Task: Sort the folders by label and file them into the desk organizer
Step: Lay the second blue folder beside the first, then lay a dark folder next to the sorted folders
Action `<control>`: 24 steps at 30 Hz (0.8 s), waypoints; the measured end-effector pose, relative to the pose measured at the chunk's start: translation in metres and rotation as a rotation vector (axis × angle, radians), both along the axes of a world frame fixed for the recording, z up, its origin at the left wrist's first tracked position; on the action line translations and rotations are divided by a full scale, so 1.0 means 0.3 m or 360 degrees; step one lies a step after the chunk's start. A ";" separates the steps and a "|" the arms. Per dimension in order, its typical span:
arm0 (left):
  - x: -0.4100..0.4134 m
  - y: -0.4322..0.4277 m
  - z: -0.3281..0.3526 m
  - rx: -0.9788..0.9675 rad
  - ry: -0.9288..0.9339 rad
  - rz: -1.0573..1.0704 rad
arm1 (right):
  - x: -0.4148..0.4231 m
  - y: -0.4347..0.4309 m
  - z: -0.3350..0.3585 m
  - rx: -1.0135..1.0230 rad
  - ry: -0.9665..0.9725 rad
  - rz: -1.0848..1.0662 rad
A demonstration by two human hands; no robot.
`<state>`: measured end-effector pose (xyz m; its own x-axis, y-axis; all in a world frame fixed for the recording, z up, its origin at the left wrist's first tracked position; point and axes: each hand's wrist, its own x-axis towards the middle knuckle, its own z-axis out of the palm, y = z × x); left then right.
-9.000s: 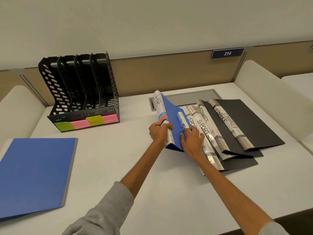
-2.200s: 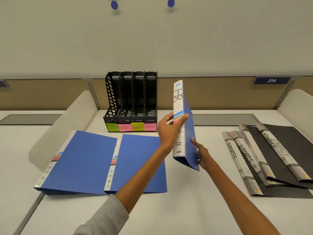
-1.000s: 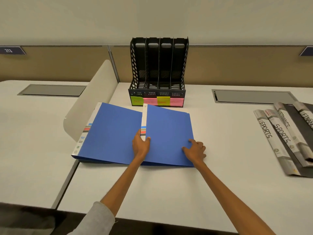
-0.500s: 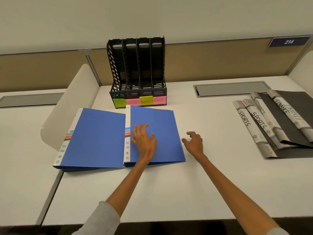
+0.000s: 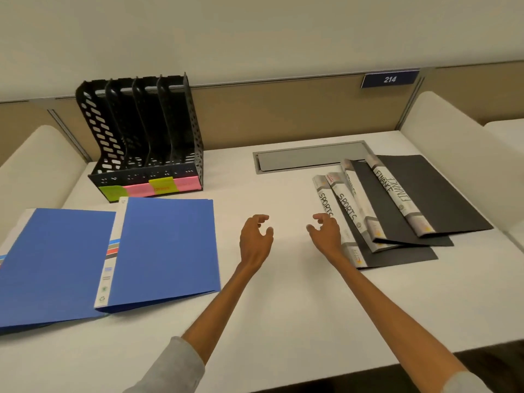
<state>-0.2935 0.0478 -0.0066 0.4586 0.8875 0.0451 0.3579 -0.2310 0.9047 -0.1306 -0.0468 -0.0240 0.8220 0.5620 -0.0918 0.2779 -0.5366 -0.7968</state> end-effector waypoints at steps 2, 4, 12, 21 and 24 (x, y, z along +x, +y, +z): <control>0.124 -0.058 0.002 -0.0005 -0.0006 -0.0049 | 0.118 -0.055 0.017 0.0018 -0.0034 -0.0029; 0.239 -0.119 0.003 -0.0020 -0.0011 -0.0090 | 0.229 -0.115 0.023 0.0033 -0.0058 -0.0062; 0.646 -0.320 0.020 0.0034 0.0023 -0.0368 | 0.574 -0.330 0.016 0.0170 -0.0110 -0.0326; 0.942 -0.421 0.007 0.0095 0.0502 -0.0674 | 0.887 -0.519 0.001 -0.0230 -0.0071 -0.0651; 1.021 -0.453 -0.012 0.0178 0.0659 -0.0735 | 0.958 -0.580 -0.013 -0.0399 -0.0012 -0.0714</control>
